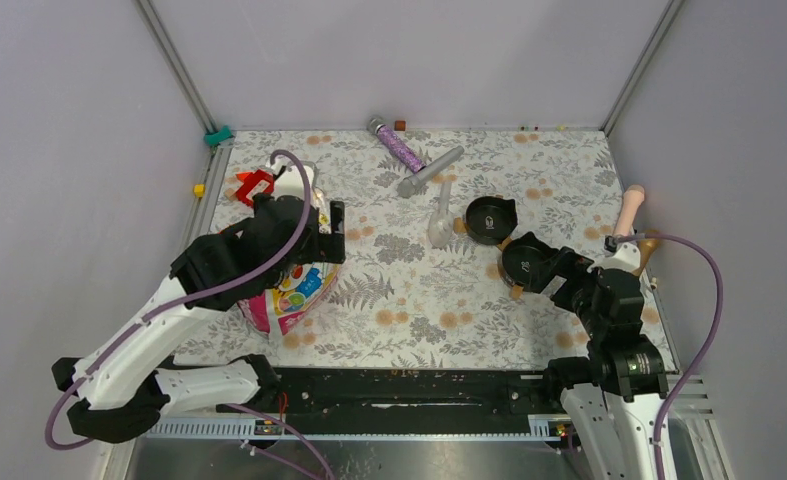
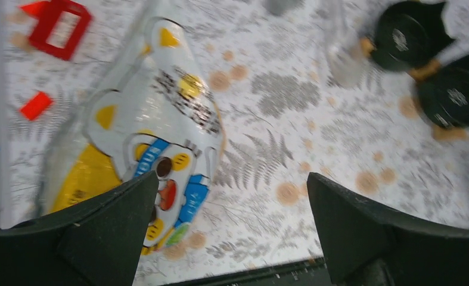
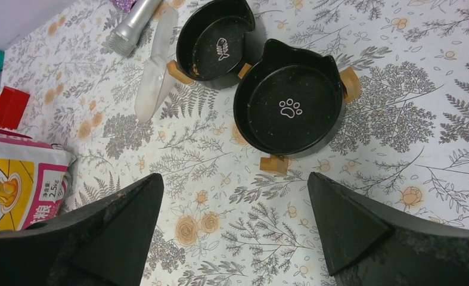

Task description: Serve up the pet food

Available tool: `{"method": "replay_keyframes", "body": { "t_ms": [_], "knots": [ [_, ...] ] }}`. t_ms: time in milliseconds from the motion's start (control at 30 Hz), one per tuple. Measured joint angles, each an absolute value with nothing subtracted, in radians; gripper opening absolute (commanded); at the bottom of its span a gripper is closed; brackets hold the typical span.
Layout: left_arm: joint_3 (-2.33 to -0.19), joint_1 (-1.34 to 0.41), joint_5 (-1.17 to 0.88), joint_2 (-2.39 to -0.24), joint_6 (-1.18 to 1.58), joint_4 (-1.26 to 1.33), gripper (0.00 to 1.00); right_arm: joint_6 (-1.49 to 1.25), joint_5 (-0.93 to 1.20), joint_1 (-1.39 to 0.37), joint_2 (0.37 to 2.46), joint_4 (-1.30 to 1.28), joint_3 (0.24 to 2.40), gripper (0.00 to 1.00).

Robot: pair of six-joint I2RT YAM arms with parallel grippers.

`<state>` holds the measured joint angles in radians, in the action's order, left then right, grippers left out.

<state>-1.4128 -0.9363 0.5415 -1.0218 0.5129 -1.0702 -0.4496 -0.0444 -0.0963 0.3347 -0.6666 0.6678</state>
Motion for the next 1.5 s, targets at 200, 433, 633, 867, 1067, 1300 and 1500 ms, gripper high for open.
{"method": "replay_keyframes", "body": {
  "t_ms": [200,433,633,867,1067,1300,1500],
  "knots": [
    [-1.463,-0.707,0.61,-1.069,0.464,-1.092,0.99,-0.449,-0.027,-0.096,0.357,-0.664,0.664,0.99],
    [-1.463,-0.559,0.582,-1.103,0.37,-1.094,0.99,-0.448,-0.014,-0.096,0.36,-0.661,0.662,0.99],
    [-1.407,-0.448,0.53,-1.085,0.323,-1.042,0.99,-0.443,-0.001,-0.096,0.374,-0.661,0.662,1.0],
    [-1.287,-0.39,0.419,-1.085,0.31,-1.014,0.95,-0.441,0.01,-0.096,0.379,-0.661,0.657,0.99],
    [-1.245,-0.321,0.347,-1.118,0.324,-0.996,0.02,-0.441,0.012,-0.096,0.381,-0.661,0.657,0.99],
    [-1.233,-0.31,0.25,-1.133,0.33,-1.001,0.0,-0.441,0.013,-0.096,0.383,-0.661,0.657,1.0],
    [-1.201,-0.331,0.122,-1.095,0.456,-0.985,0.0,-0.441,0.017,-0.096,0.384,-0.661,0.657,0.99]
  ]
}}
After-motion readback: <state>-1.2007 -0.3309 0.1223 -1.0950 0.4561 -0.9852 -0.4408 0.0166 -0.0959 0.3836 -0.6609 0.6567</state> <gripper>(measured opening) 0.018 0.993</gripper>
